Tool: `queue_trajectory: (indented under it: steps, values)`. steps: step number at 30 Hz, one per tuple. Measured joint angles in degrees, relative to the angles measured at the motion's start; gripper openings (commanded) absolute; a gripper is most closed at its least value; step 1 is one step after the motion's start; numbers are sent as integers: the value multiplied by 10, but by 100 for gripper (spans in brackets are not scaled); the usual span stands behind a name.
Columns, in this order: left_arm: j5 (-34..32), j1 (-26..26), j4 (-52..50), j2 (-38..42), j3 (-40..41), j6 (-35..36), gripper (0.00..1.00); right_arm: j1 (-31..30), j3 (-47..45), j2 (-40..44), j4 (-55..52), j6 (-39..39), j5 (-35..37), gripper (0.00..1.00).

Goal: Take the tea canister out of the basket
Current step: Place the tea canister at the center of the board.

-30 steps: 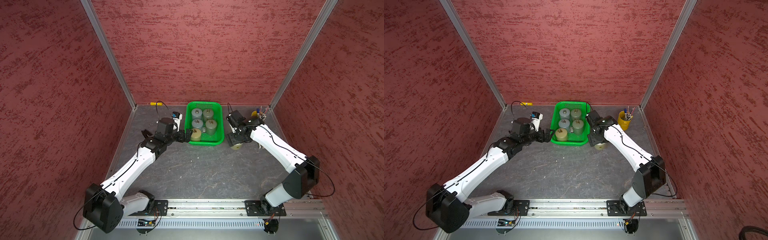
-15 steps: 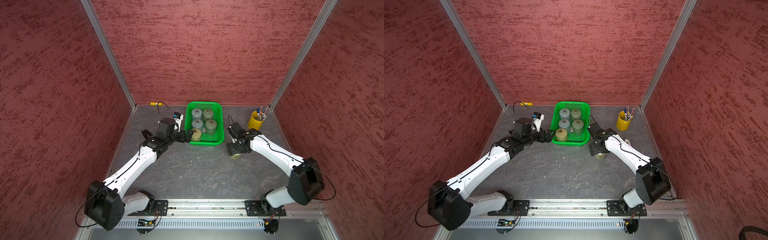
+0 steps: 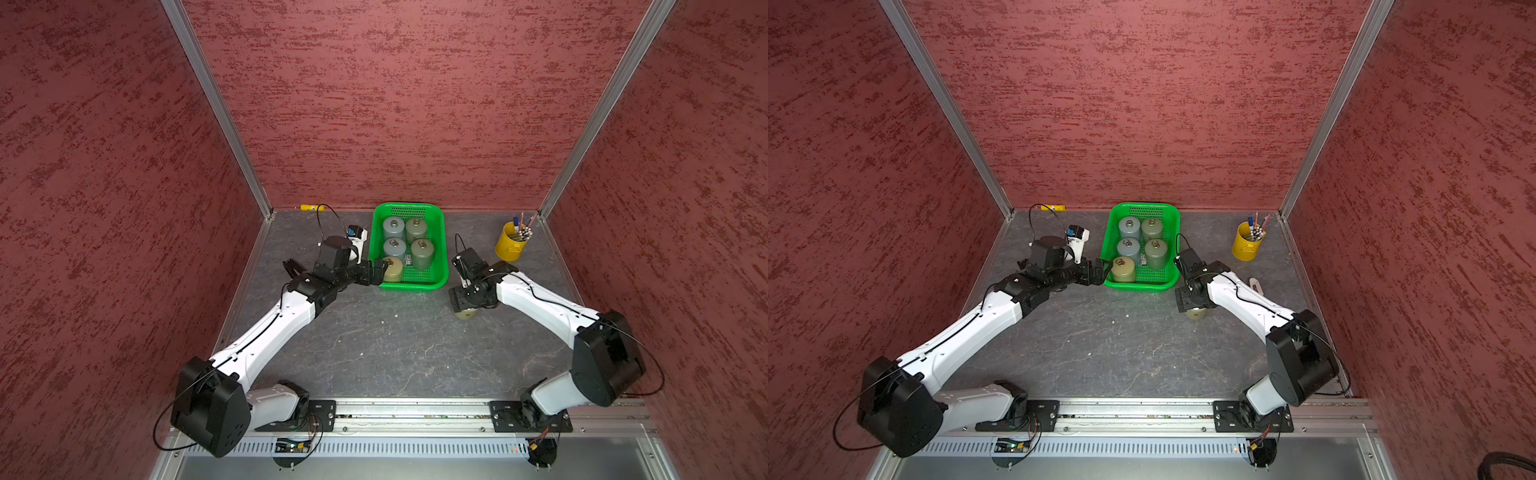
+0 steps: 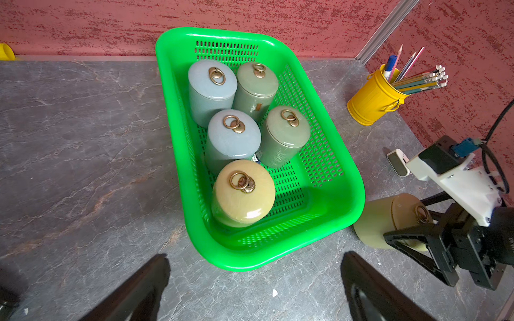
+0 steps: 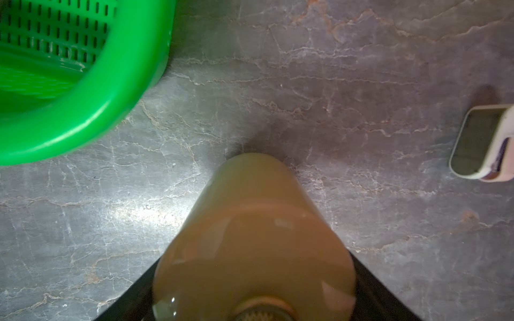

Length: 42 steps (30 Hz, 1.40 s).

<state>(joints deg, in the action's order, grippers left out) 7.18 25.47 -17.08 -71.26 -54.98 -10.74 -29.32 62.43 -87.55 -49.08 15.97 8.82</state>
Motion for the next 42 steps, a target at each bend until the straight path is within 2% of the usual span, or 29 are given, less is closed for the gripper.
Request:
queue_trajectory:
  steps: [8,11,14,17,19,21,24,28,42]
  values:
    - [0,0,1,-4,0,0,100,0,-19,-4,4,4,-3,13]
    - [0,0,0,-9,0,0,100,0,-19,-4,5,6,-3,17]
    - [0,0,1,-9,0,0,100,0,-21,-4,7,8,-3,25]
    - [0,0,2,-9,4,0,100,0,-24,-4,10,10,-3,35]
    - [0,0,2,-9,8,0,100,0,-24,-4,11,10,-3,48]
    - [0,0,2,-9,10,0,100,0,-25,-4,13,12,-3,56]
    - [0,0,2,-9,10,0,100,0,-26,-4,14,12,-3,78]
    - [0,0,3,-9,10,0,100,0,-26,-4,15,15,-3,99]
    - [-1,0,4,-9,10,0,100,0,-27,-4,16,14,0,99]
